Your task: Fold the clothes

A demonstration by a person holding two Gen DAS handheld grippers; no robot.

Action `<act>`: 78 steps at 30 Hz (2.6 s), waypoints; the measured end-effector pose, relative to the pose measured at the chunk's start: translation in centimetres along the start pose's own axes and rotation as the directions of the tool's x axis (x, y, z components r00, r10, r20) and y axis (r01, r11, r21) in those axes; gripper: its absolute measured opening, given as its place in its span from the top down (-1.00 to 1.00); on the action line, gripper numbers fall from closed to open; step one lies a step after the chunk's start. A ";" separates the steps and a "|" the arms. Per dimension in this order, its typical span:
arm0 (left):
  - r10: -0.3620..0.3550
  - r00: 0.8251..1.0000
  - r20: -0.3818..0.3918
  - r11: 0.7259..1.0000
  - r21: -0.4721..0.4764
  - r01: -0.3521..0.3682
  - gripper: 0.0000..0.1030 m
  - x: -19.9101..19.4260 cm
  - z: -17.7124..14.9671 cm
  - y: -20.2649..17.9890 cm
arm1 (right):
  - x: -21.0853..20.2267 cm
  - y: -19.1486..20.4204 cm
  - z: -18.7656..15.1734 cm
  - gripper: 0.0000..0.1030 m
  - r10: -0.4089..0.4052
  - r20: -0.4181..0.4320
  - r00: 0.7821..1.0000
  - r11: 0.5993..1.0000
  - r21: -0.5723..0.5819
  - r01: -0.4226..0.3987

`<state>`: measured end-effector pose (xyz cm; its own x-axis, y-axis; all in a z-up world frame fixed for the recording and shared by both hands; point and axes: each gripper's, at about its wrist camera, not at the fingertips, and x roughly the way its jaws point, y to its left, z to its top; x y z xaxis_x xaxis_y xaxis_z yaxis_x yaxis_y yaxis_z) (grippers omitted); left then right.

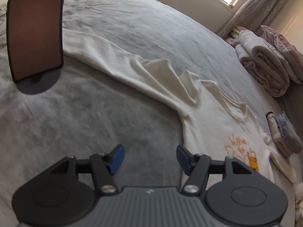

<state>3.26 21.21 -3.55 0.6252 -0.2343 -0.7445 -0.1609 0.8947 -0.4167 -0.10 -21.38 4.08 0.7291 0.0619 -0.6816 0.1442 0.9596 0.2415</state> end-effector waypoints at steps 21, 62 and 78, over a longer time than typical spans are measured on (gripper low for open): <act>-0.240 0.934 -0.264 0.967 0.023 0.255 -0.17 -5.9 -11.9 -0.8 | -5.1 -11.9 -13.9 0.00 0.230 -0.089 0.969 0.940 0.277 -0.198; -0.085 0.994 -0.064 0.994 0.065 0.089 0.82 -9.4 -16.7 -1.7 | -6.6 -7.0 -20.0 0.94 -0.010 0.169 0.986 0.979 -0.200 0.044; -0.002 0.998 -0.059 0.973 0.229 0.015 0.84 -10.3 -16.9 -1.9 | -7.9 -5.4 -21.1 0.91 -0.145 0.115 0.983 0.867 -0.464 0.183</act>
<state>-15.78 15.44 -3.94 0.5793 -0.2580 -0.7732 0.0274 0.9542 -0.2978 -20.80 -21.27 -6.41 0.7726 -0.1103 -0.6252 -0.0525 0.9703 -0.2361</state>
